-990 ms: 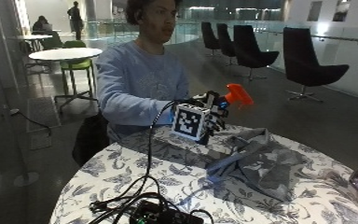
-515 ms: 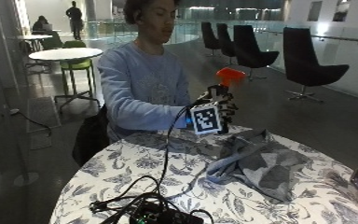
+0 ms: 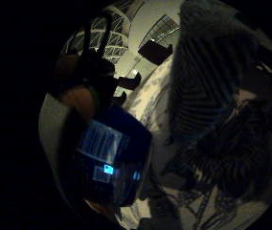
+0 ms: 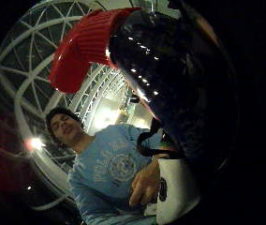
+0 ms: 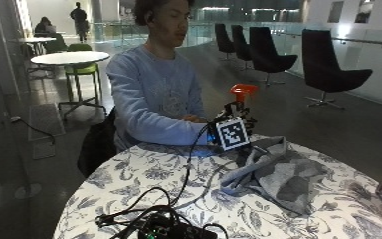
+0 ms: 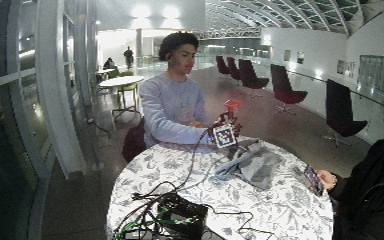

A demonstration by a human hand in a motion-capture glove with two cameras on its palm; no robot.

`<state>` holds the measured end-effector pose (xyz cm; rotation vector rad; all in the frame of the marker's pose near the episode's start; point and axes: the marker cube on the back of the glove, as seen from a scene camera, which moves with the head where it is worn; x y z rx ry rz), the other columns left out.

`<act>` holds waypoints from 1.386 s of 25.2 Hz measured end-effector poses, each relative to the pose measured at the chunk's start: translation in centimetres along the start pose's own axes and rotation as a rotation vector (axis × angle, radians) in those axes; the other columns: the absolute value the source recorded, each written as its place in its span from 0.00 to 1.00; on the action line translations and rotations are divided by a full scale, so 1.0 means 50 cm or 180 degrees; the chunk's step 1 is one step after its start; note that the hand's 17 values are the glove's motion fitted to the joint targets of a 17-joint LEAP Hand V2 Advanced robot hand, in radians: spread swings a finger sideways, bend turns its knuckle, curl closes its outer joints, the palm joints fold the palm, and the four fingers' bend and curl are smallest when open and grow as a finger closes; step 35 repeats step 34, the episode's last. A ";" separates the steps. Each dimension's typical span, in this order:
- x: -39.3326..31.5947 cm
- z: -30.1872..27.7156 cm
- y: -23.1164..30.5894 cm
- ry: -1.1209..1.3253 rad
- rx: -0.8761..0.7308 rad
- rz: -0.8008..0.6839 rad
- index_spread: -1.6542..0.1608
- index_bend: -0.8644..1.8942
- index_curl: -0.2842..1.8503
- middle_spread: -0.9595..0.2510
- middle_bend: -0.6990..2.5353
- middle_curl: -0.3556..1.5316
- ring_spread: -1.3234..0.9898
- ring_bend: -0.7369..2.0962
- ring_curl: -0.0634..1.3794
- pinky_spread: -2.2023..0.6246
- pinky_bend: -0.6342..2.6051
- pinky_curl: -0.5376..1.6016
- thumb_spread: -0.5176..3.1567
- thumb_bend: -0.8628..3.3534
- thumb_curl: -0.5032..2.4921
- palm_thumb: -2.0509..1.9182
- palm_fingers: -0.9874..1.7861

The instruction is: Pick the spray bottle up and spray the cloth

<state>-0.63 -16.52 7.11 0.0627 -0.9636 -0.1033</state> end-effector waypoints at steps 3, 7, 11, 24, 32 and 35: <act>0.012 0.000 -0.008 0.0101 0.0107 0.0002 0.76 0.36 0.26 0.74 0.29 0.43 0.57 0.42 0.30 0.85 0.25 0.41 0.41 0.20 0.35 0.74 0.68; -0.014 0.000 0.016 -0.0108 -0.0047 0.0056 0.76 0.37 0.27 0.73 0.29 0.43 0.57 0.40 0.29 0.84 0.25 0.40 0.41 0.20 0.35 0.73 0.65; -0.031 -0.045 0.043 0.0186 0.0036 0.0123 0.74 0.34 0.26 0.74 0.28 0.43 0.56 0.39 0.29 0.84 0.27 0.42 0.42 0.19 0.35 0.72 0.58; -0.094 -0.288 0.347 0.2562 0.0337 0.0974 0.73 0.36 0.24 0.76 0.29 0.42 0.58 0.39 0.28 0.84 0.26 0.41 0.43 0.20 0.33 0.70 0.57; -0.081 -0.378 0.528 0.3241 0.0473 0.1536 0.72 0.36 0.25 0.76 0.30 0.42 0.58 0.39 0.28 0.85 0.25 0.40 0.43 0.20 0.32 0.70 0.59; -0.080 -0.385 0.547 0.3260 0.0499 0.1589 0.72 0.36 0.25 0.76 0.30 0.42 0.58 0.39 0.28 0.85 0.25 0.40 0.44 0.20 0.32 0.70 0.59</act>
